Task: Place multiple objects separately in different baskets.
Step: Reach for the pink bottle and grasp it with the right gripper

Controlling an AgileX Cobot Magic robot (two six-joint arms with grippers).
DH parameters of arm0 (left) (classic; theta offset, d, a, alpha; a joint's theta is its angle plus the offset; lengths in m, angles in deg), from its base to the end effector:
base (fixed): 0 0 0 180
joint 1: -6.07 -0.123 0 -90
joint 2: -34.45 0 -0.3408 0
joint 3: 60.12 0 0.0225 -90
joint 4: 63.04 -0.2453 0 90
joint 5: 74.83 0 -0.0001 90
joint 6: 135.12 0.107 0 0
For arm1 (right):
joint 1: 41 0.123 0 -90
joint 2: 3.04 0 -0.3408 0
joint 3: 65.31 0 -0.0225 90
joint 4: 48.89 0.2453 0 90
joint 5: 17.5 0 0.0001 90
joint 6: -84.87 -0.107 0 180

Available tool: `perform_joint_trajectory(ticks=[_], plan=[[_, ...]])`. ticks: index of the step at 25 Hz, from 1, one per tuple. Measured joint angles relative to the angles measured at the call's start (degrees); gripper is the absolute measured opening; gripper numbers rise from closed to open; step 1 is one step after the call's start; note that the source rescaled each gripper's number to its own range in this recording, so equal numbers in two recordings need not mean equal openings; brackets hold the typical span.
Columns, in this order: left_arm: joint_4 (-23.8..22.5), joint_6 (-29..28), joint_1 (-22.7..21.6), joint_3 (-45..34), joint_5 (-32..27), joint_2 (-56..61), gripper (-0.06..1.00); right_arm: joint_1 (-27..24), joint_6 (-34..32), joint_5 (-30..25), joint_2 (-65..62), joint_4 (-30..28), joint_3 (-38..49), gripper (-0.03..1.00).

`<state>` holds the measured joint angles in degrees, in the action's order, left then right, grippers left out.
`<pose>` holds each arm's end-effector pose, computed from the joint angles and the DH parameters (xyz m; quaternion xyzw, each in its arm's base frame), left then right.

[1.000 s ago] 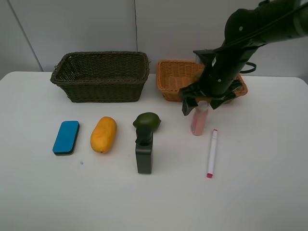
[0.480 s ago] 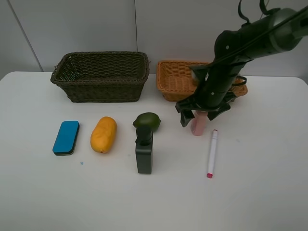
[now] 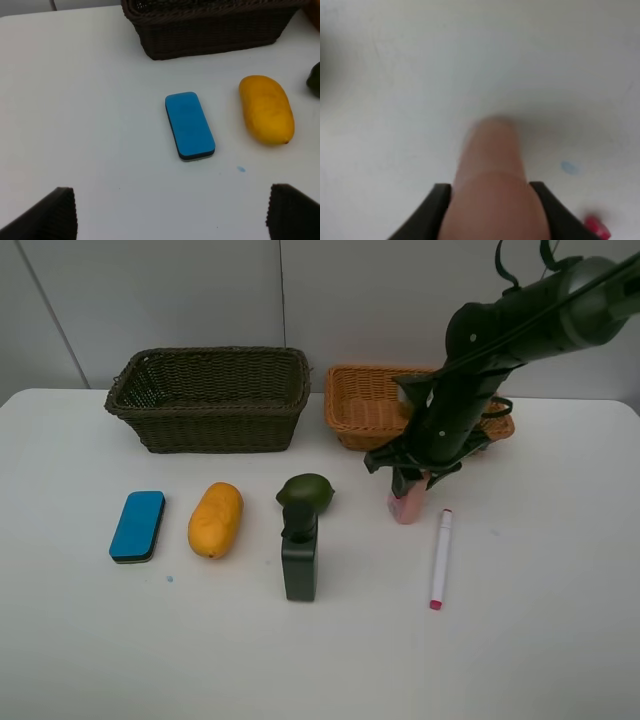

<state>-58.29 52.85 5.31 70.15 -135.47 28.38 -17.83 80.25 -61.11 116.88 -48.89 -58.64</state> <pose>-0.0530 -0.0084 0.2681 0.0552 0.8476 -0.0012 0.5278 0.3663 0.1568 0.1848 -0.1606 0.9833 0.0205 0.0829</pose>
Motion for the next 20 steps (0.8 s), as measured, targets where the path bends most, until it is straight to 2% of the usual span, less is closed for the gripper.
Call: perform_joint_trajectory(ticks=[20], plan=[[0.0,0.0,0.0,0.0,0.0,0.0,1.0,0.0,0.0,-0.92,-1.25,0.0,0.07,0.26]])
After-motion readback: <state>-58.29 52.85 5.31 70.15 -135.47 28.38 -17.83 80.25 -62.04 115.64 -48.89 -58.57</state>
